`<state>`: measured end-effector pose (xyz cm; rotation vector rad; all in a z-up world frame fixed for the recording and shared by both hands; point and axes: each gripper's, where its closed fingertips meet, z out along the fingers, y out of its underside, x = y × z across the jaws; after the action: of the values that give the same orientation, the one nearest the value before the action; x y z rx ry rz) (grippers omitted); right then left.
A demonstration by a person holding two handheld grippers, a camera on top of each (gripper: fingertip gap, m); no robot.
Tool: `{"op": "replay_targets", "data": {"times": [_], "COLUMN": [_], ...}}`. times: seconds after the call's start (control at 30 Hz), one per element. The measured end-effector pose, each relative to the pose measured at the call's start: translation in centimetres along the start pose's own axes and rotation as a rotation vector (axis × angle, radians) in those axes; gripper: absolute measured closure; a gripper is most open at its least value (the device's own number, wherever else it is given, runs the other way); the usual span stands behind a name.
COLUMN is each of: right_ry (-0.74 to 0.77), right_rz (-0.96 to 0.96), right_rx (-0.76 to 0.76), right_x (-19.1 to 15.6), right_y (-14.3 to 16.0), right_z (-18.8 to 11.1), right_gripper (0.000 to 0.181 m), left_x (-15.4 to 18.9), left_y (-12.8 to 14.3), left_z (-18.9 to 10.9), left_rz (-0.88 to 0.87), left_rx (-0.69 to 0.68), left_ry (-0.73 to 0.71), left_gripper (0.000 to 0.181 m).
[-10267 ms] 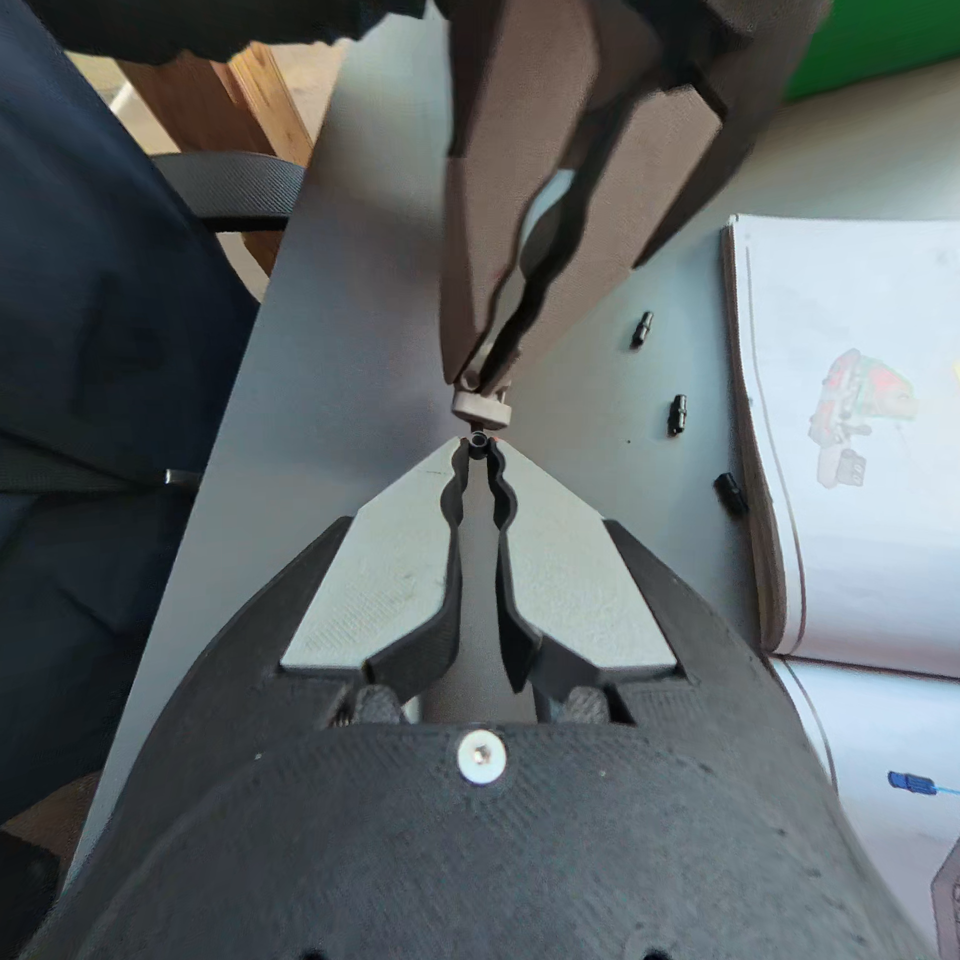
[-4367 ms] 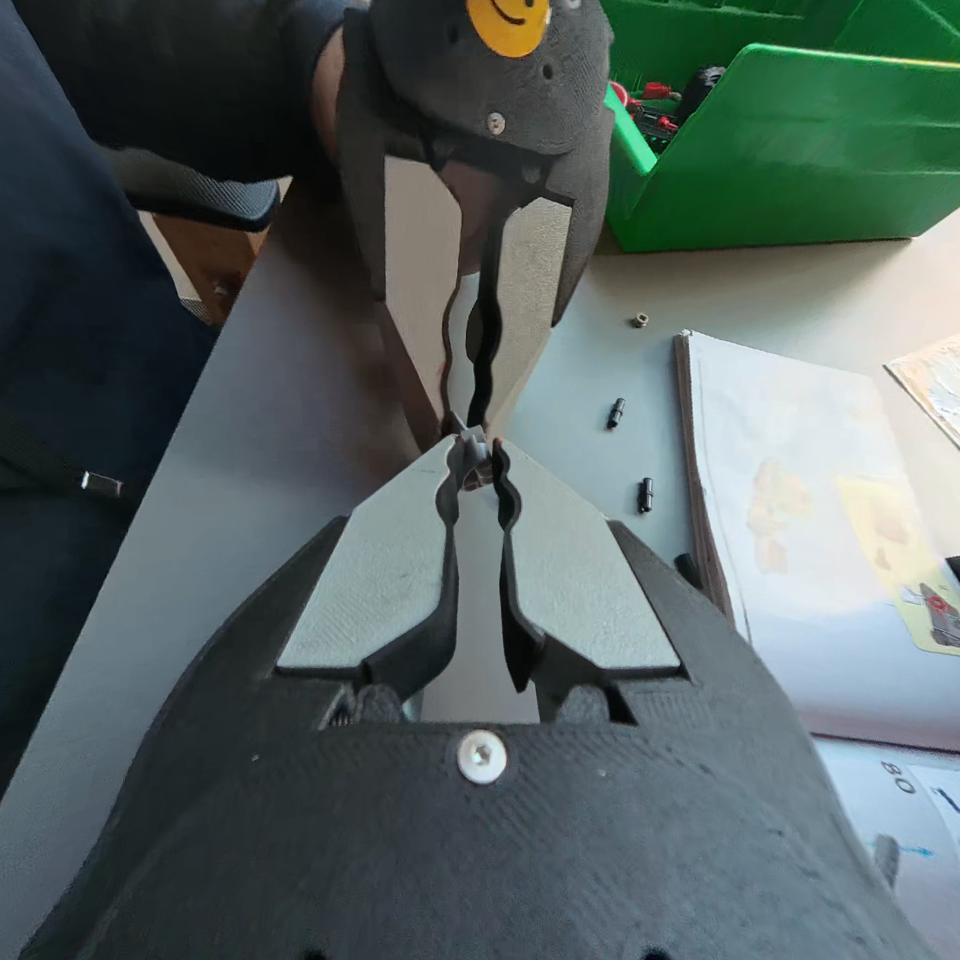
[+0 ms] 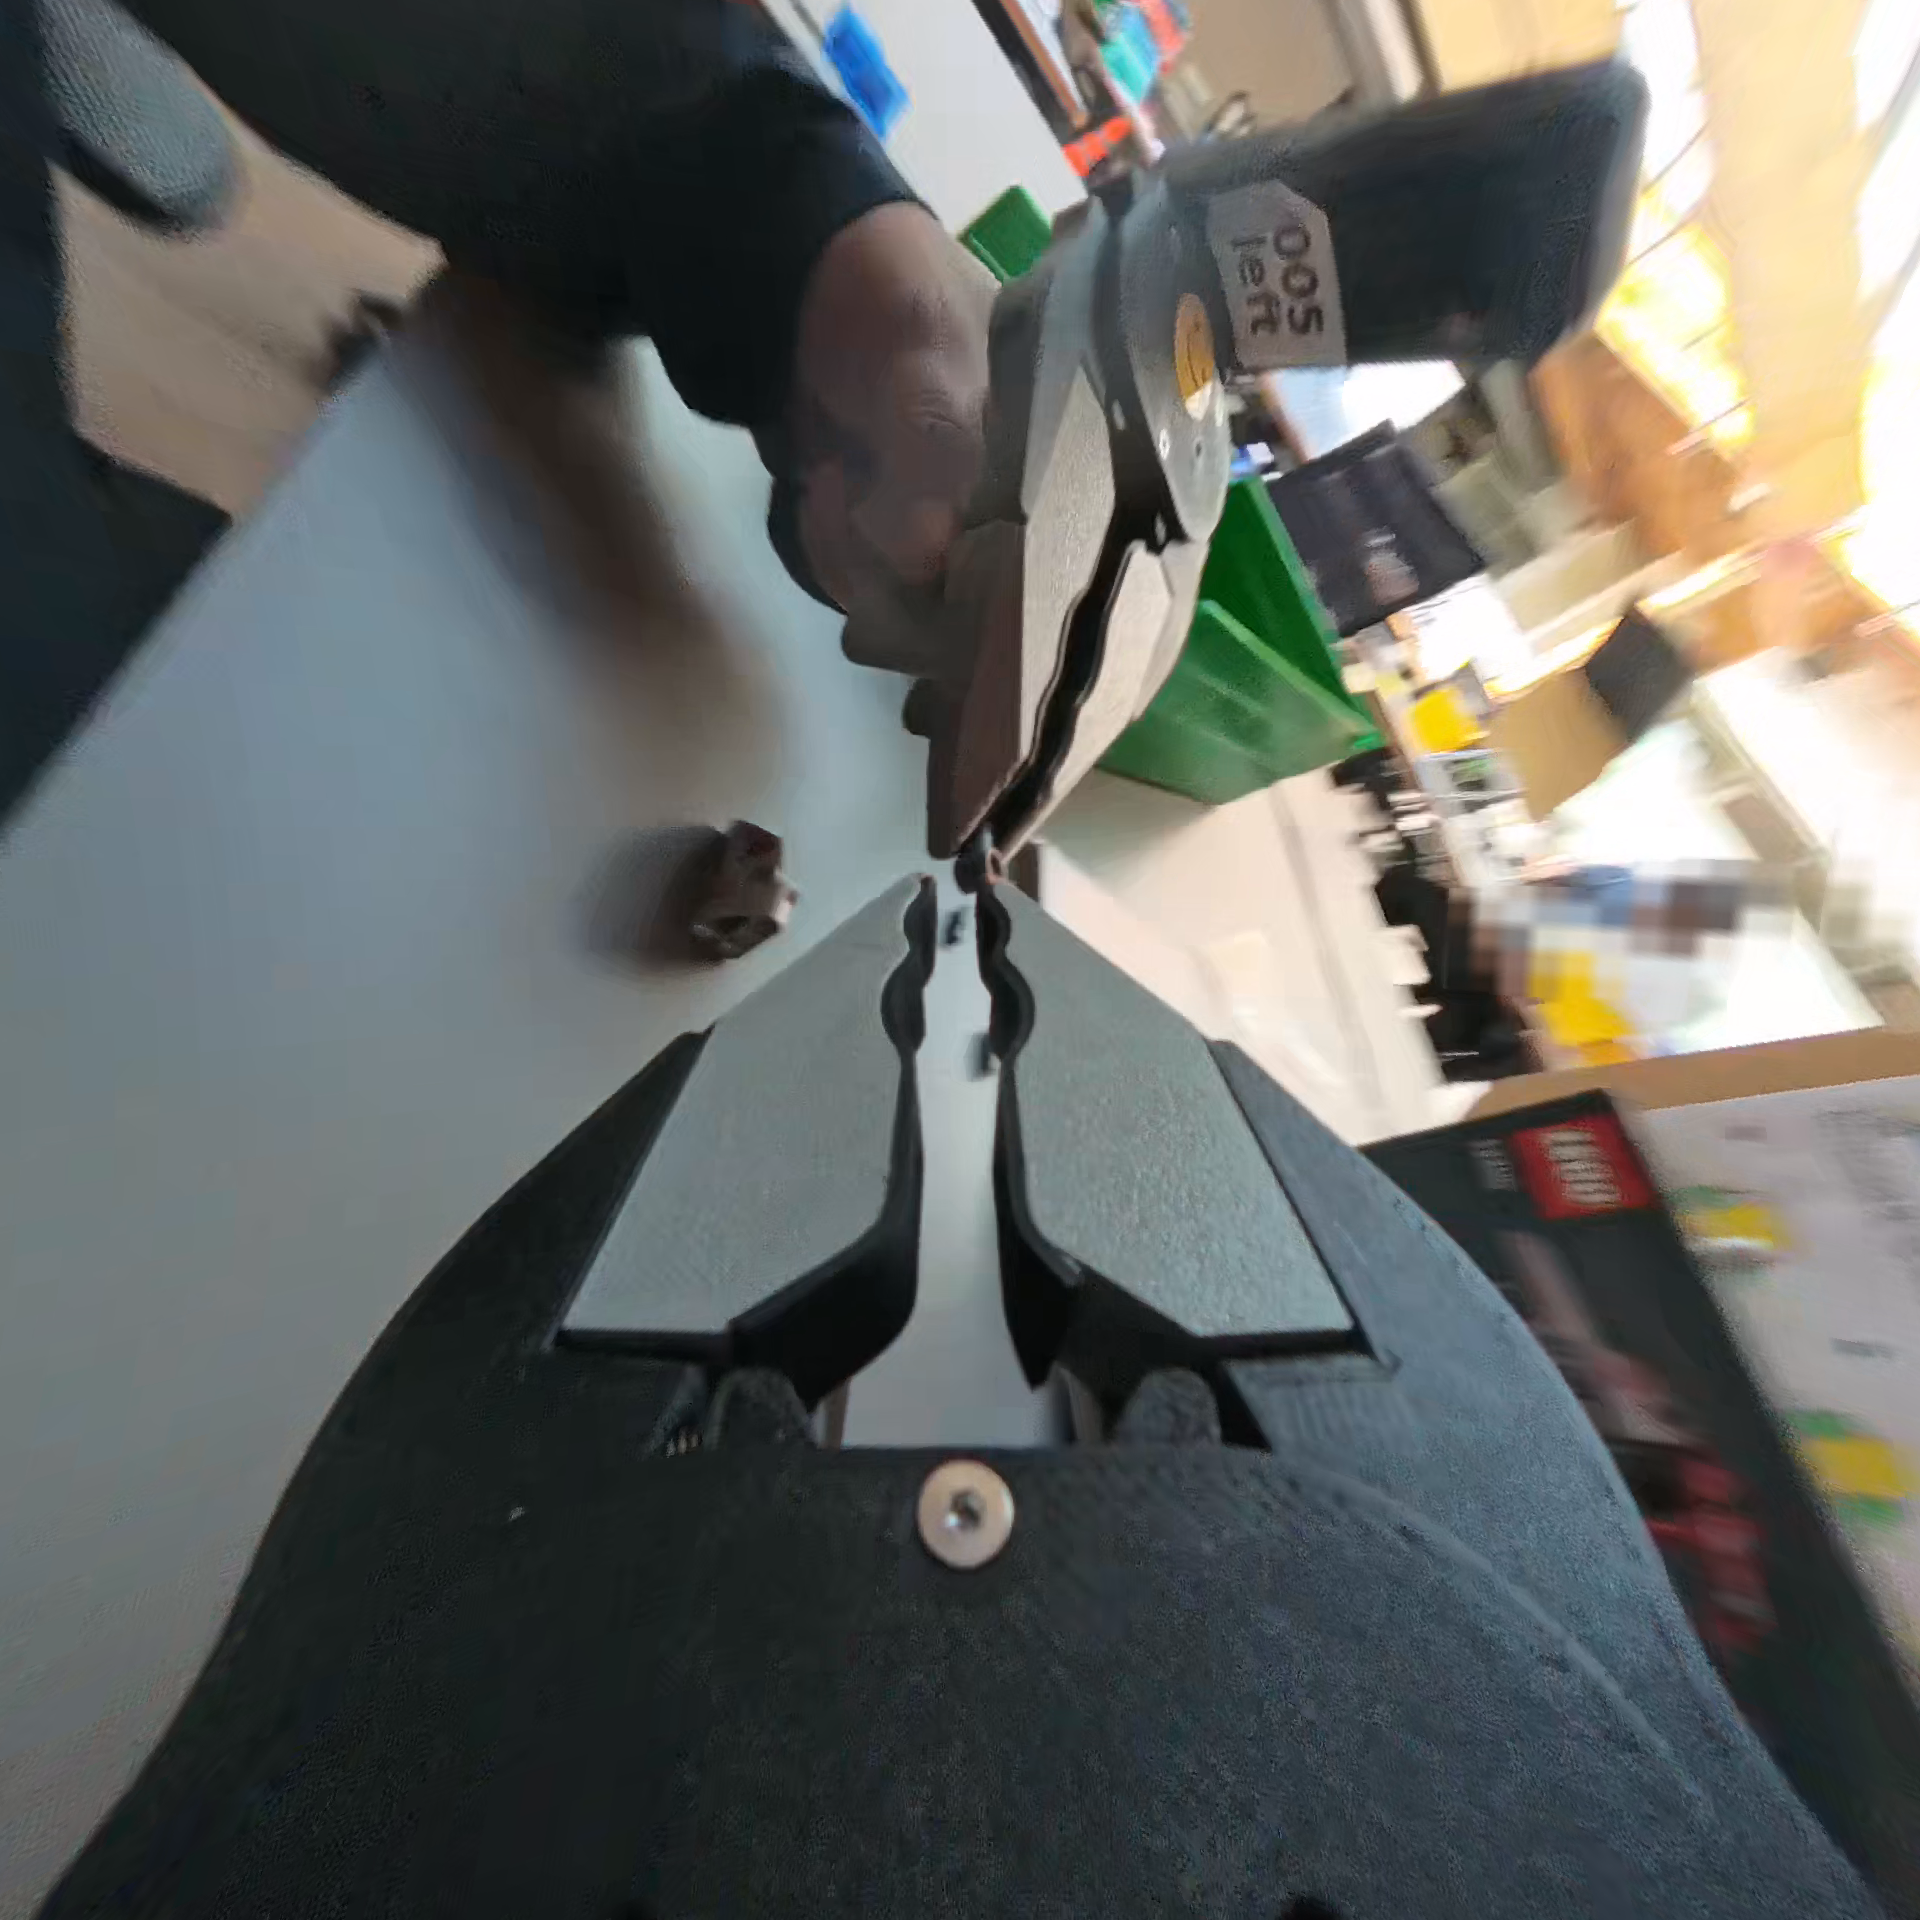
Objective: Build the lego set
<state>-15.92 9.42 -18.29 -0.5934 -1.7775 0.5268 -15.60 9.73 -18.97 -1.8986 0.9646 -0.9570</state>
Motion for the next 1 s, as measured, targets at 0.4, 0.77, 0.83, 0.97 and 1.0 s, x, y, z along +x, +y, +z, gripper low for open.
{"op": "replay_targets", "data": {"times": [0.4,0.77,0.83,0.97,1.0], "right_ry": [-0.355,-0.321,-0.324,-0.366,-0.379], "right_rz": [0.751,0.759,0.795,0.926,0.937], "right_rx": [0.139,0.158,0.173,0.283,0.292], "right_x": [0.1,0.7,1.0,2.0,2.0], "right_y": [-0.1,-0.2,-0.2,-1.1,-1.2], "right_z": [0.1,0.1,0.1,-0.4,-0.5], "right_gripper": [0.173,0.178,0.178,0.178,0.178], "left_x": [0.3,0.1,0.0,0.4,0.4], "left_y": [-0.5,-0.8,-1.0,-2.2,-2.3], "left_z": [0.5,0.4,0.4,0.0,0.0], "left_rz": [0.152,0.168,0.169,0.202,0.217], "left_rx": [0.013,0.051,0.073,0.171,0.174], "left_ry": [-0.053,-0.076,-0.091,-0.104,-0.114], "left_gripper": [0.18,0.18,0.18,0.18,0.18]}}
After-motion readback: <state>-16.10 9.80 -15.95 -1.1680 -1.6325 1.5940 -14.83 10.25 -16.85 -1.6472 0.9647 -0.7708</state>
